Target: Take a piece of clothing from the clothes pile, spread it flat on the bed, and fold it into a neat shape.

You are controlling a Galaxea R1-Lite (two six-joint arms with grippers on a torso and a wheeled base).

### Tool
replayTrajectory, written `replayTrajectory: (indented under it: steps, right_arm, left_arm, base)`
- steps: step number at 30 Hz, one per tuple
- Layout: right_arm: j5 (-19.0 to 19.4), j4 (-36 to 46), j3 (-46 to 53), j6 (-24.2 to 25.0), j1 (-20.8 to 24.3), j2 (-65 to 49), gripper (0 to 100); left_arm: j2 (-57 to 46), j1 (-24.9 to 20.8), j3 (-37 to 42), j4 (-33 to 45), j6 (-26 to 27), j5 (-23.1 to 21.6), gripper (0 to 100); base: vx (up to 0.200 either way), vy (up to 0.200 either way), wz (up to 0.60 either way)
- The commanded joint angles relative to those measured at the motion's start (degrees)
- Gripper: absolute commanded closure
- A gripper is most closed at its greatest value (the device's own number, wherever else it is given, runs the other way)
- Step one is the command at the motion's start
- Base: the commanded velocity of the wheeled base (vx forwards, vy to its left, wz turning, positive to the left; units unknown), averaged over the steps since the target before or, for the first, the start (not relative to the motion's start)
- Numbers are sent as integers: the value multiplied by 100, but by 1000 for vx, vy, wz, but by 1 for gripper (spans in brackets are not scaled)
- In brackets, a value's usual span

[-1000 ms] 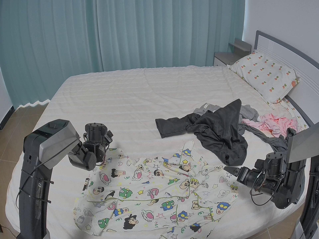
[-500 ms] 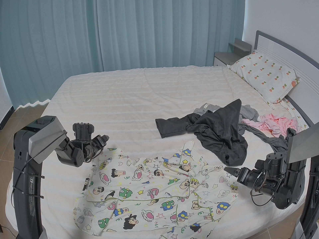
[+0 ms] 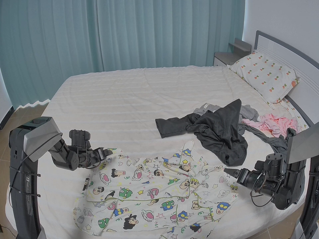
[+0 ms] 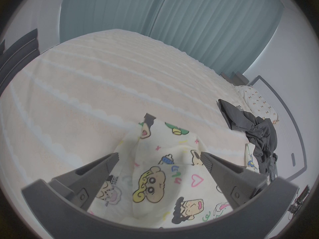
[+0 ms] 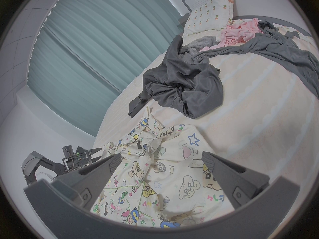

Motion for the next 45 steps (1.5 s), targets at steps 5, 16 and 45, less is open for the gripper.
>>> replayTrajectory:
  steps: [5, 16, 45]
  right_arm:
    - [-1, -69, 8, 1, 15, 18, 0]
    - [-1, -69, -1, 1, 41, 18, 0]
    - [-1, -69, -1, -8, 41, -8, 0]
  left_arm:
    - [-143, -21, 160, -9, -6, -155, 0]
    - [-55, -91, 20, 9, 38, -137, 0]
    - [147, 58, -156, -35, 56, 144, 100]
  base:
    - [0, 0, 0]
    - [0, 0, 0]
    - [0, 0, 0]
